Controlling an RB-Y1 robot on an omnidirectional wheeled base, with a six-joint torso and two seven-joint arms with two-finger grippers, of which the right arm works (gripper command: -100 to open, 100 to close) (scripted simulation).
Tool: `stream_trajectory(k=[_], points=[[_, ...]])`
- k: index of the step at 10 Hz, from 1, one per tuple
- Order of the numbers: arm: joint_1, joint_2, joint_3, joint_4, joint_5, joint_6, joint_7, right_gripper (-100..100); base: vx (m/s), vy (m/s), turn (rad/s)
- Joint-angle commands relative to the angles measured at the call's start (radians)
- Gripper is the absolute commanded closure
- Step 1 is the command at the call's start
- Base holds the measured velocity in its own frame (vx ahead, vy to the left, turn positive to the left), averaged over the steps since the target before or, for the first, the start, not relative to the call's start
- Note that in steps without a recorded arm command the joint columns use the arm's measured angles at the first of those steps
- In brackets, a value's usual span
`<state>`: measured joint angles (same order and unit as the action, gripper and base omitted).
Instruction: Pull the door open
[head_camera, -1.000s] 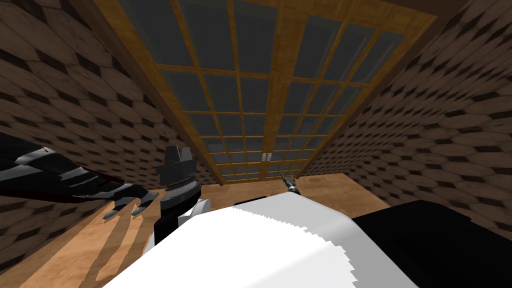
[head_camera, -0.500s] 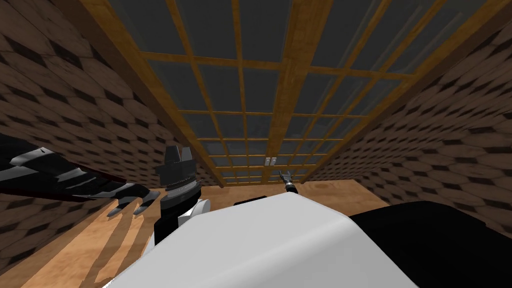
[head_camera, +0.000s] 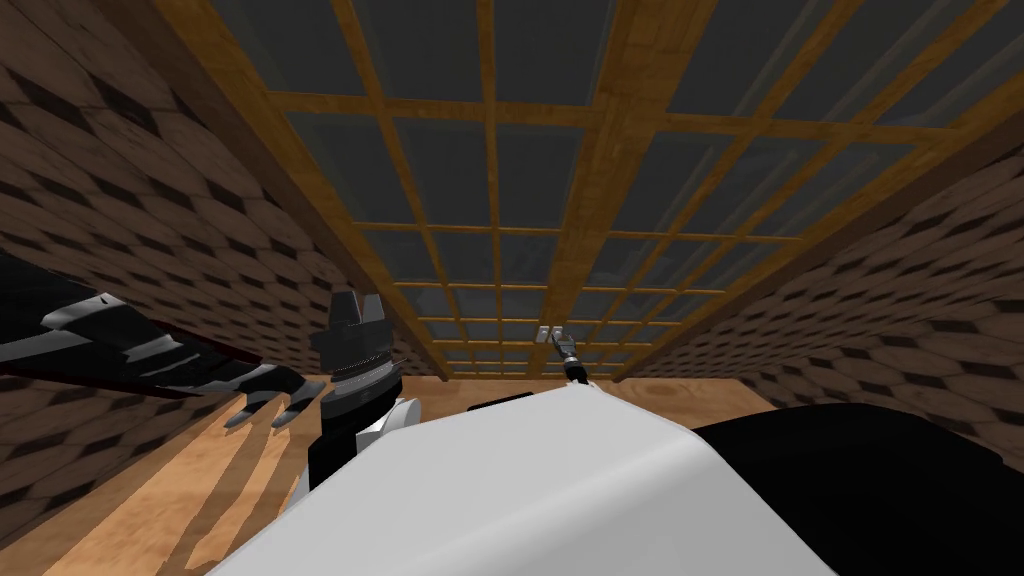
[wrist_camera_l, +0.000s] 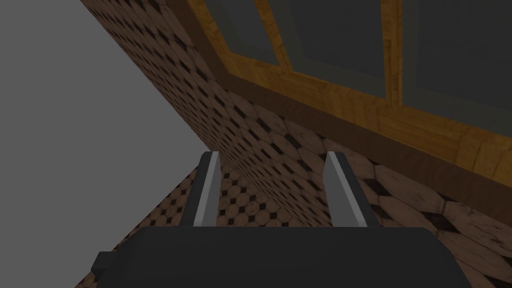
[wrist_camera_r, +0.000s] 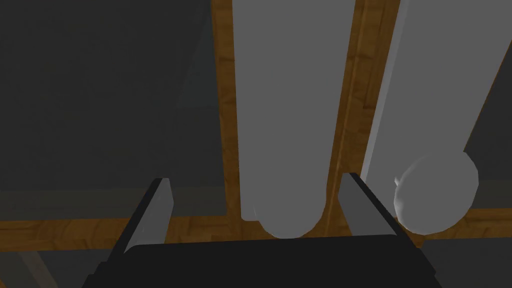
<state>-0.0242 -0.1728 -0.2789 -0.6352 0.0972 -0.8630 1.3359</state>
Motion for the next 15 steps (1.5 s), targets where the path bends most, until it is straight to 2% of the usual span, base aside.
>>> stream_trajectory(k=[1, 6, 7, 9, 11, 13, 14, 15], points=[[0.004, -0.001, 0.0, -0.002, 0.0, 0.002, -0.002, 100, -0.01, 0.01, -0.005], [0.004, -0.001, 0.0, -0.002, 0.0, 0.002, -0.002, 100, -0.016, 0.011, 0.004], [0.029, -0.001, 0.0, 0.008, -0.004, 0.006, -0.022, 100, -0.102, 0.001, 0.003], [0.05, -0.006, -0.006, 0.014, -0.01, 0.008, -0.038, 100, -0.184, 0.029, -0.036], [0.056, -0.008, -0.008, 0.016, -0.012, 0.008, -0.043, 100, -0.129, 0.019, -0.024], [0.084, -0.015, -0.014, 0.021, -0.023, 0.01, -0.08, 100, -0.134, -0.027, -0.021], [0.084, -0.015, -0.014, 0.021, -0.023, 0.01, -0.08, 100, -0.104, -0.021, -0.025], [0.098, -0.018, -0.017, 0.023, -0.03, 0.011, -0.102, 100, -0.1, -0.012, -0.014]])
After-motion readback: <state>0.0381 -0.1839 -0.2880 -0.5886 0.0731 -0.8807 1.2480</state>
